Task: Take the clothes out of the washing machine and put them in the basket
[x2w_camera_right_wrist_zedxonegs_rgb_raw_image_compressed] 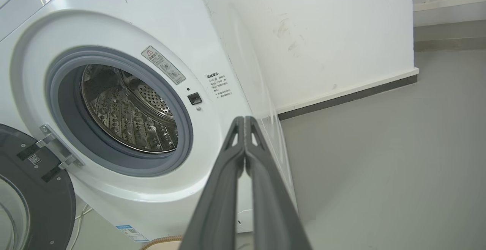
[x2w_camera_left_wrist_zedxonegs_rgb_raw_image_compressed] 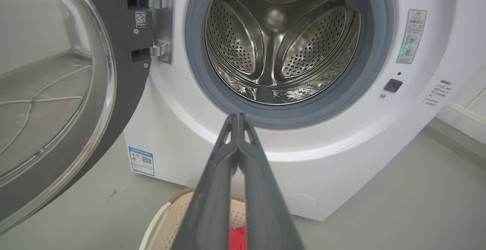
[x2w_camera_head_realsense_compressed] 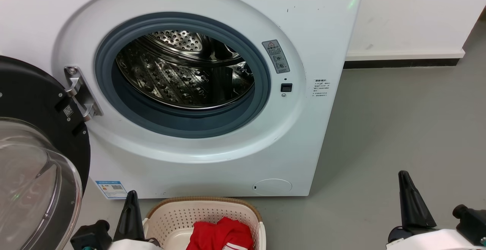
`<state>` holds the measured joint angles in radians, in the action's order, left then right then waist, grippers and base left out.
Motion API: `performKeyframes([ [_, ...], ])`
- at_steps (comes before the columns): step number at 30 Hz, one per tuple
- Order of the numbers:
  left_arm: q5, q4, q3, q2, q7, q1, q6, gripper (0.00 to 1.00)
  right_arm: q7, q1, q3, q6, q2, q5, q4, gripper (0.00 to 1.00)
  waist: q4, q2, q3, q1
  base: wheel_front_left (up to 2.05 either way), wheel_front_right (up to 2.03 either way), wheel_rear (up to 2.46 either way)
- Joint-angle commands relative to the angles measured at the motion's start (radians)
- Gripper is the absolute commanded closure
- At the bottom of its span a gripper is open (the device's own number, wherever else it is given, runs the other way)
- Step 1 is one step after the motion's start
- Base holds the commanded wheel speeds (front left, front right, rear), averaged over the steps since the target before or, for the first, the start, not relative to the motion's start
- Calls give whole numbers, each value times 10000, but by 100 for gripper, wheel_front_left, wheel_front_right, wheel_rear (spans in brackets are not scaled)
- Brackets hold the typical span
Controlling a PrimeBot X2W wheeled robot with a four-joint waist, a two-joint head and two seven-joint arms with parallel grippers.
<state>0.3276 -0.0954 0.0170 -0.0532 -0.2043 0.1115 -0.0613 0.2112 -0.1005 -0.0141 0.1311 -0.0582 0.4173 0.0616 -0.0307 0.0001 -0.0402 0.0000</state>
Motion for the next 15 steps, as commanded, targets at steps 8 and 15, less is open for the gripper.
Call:
performKeyframes([
  [8, 1600, -83, -149, -82, 327, -521, 240, 100, -277, 488, -3, -1, -134, 1564, 95, 100, 21, -1, 29, 0, 0, 0, 0],
  [15, 2800, -225, -233, -103, 597, -709, 418, 100, -522, 659, -25, -1, -177, 2713, 265, 100, 40, -1, 56, 0, 0, 0, 0],
])
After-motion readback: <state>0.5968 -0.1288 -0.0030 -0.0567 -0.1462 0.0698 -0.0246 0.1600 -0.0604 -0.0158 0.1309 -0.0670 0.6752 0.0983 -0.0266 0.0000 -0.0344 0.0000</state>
